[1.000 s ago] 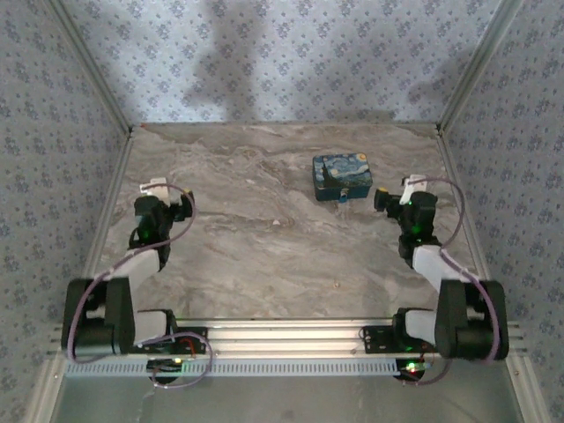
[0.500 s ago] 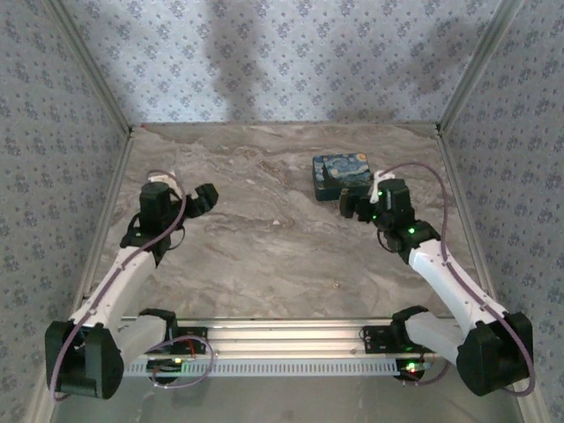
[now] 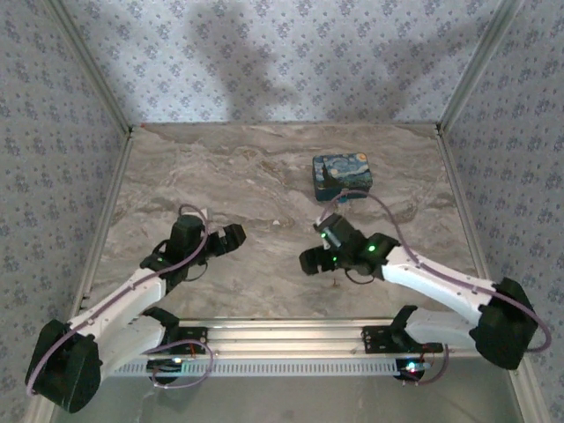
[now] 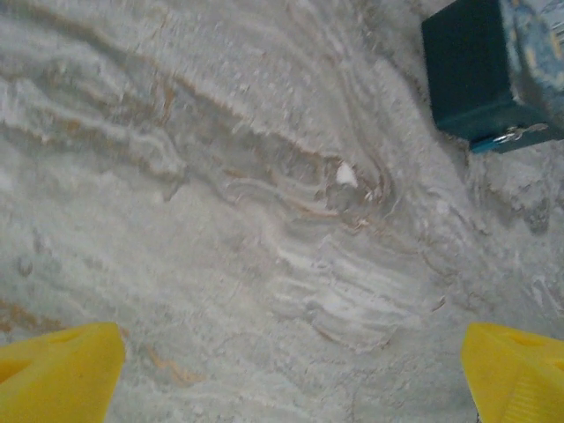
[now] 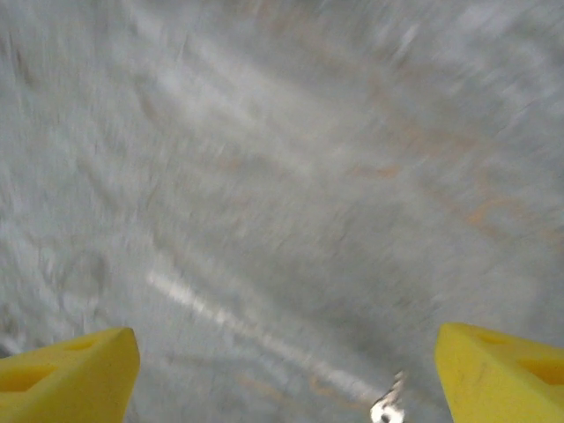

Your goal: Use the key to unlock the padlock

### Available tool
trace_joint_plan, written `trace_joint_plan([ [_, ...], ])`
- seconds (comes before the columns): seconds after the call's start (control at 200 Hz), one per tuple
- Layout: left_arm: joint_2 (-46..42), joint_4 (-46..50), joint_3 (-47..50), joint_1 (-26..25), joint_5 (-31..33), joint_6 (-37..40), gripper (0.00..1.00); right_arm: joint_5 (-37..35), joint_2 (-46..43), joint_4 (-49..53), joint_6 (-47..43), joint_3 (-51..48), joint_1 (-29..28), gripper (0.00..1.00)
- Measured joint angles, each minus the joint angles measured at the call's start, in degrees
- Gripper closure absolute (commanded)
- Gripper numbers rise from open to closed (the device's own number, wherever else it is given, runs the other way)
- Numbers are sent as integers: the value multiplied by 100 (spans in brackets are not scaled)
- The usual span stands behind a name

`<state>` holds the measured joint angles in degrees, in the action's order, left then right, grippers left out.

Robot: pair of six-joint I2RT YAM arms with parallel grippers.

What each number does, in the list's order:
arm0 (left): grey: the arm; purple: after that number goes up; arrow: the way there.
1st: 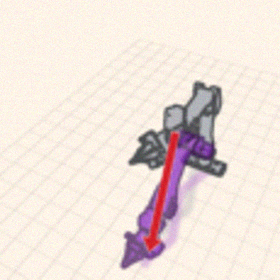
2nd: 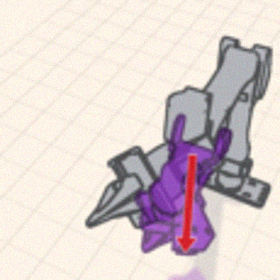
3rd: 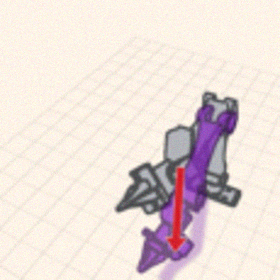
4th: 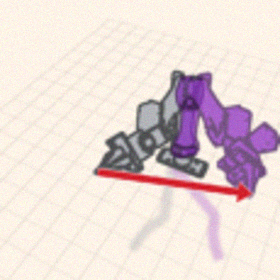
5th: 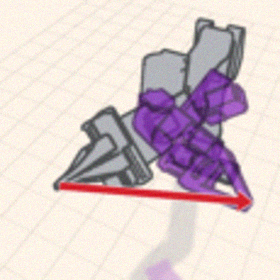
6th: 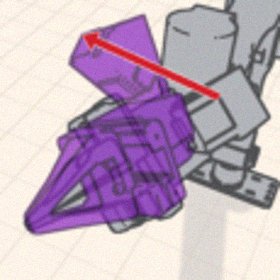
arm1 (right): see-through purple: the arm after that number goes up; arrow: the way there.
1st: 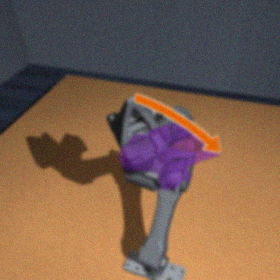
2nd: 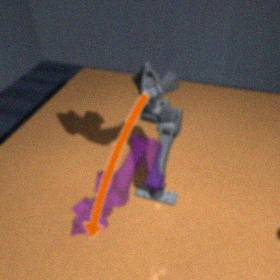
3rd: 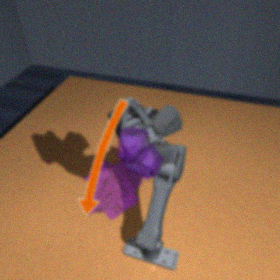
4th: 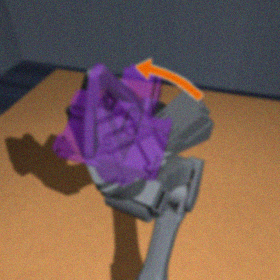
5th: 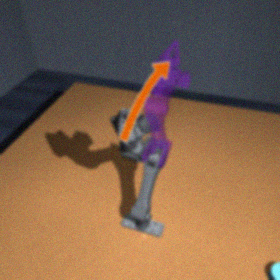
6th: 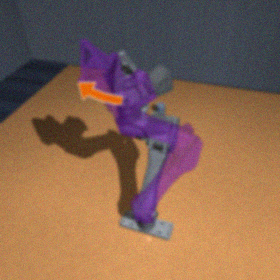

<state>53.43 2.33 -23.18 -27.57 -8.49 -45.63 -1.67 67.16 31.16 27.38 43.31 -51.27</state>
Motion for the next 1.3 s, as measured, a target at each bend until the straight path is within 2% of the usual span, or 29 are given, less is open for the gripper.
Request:
trace_joint_plan([
  [0.08,31,-61,9,-28,44,-57,2,79,308,122,140,-33,-367,16],
  [0.18,39,-170,9,-31,83,-98,2,149,601,267,254,-66,-457,20],
  [0.515,118,-256,9,-74,149,-98,2,581,675,450,173,-424,555,41],
  [0.615,208,-264,7,-74,186,-98,2,693,675,498,127,-592,706,44],
  [0.954,704,-365,-107,-205,186,-98,2,645,1075,494,-87,-570,732,53],
  [1.304,748,-472,-166,-247,190,-98,2,444,1215,640,-127,-452,636,64],
])
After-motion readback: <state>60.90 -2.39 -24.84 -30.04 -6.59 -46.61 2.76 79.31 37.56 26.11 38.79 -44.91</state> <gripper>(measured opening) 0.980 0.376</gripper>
